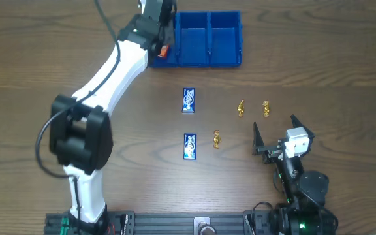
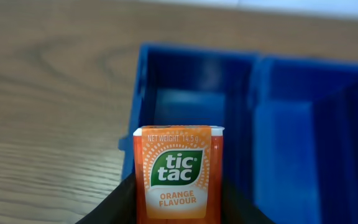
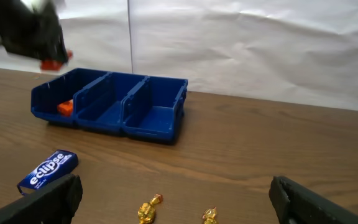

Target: Sort Candies Into Trays

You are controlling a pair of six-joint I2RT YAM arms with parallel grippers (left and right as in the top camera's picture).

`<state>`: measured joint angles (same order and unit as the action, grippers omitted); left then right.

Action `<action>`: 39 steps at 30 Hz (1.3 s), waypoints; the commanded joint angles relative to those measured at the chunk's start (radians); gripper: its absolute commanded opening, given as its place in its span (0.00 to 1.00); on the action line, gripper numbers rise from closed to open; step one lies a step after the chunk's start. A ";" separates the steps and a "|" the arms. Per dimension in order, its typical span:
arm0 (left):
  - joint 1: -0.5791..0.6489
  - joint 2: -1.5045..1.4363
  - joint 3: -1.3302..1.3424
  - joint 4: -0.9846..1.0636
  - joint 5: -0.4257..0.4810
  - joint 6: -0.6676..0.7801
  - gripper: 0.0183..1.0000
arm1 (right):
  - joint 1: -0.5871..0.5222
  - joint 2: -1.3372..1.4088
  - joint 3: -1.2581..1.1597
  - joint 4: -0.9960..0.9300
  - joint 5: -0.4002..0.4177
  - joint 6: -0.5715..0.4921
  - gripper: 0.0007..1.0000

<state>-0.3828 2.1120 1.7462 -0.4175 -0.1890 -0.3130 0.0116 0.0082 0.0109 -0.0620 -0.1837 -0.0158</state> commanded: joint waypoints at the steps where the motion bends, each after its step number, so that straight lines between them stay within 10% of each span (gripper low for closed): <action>1: 0.014 0.020 0.018 0.016 0.052 0.006 0.25 | 0.004 -0.005 -0.003 -0.002 0.003 -0.015 1.00; 9: 0.016 0.024 0.018 0.026 0.052 0.014 0.34 | 0.004 -0.005 -0.003 -0.002 0.003 -0.015 1.00; 15: 0.016 0.004 0.018 0.020 0.048 0.021 0.99 | 0.004 -0.005 -0.003 -0.002 0.003 -0.015 1.00; 24: 0.018 -0.464 -0.128 0.005 0.022 0.037 1.00 | 0.004 -0.005 -0.003 -0.002 0.003 -0.015 1.00; 39: 0.274 -1.668 -1.246 0.462 0.150 0.336 1.00 | 0.004 -0.005 -0.003 -0.002 0.003 -0.015 1.00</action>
<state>-0.1284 0.6014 0.6533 -0.0097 -0.0784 -0.0334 0.0116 0.0071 0.0105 -0.0616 -0.1829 -0.0158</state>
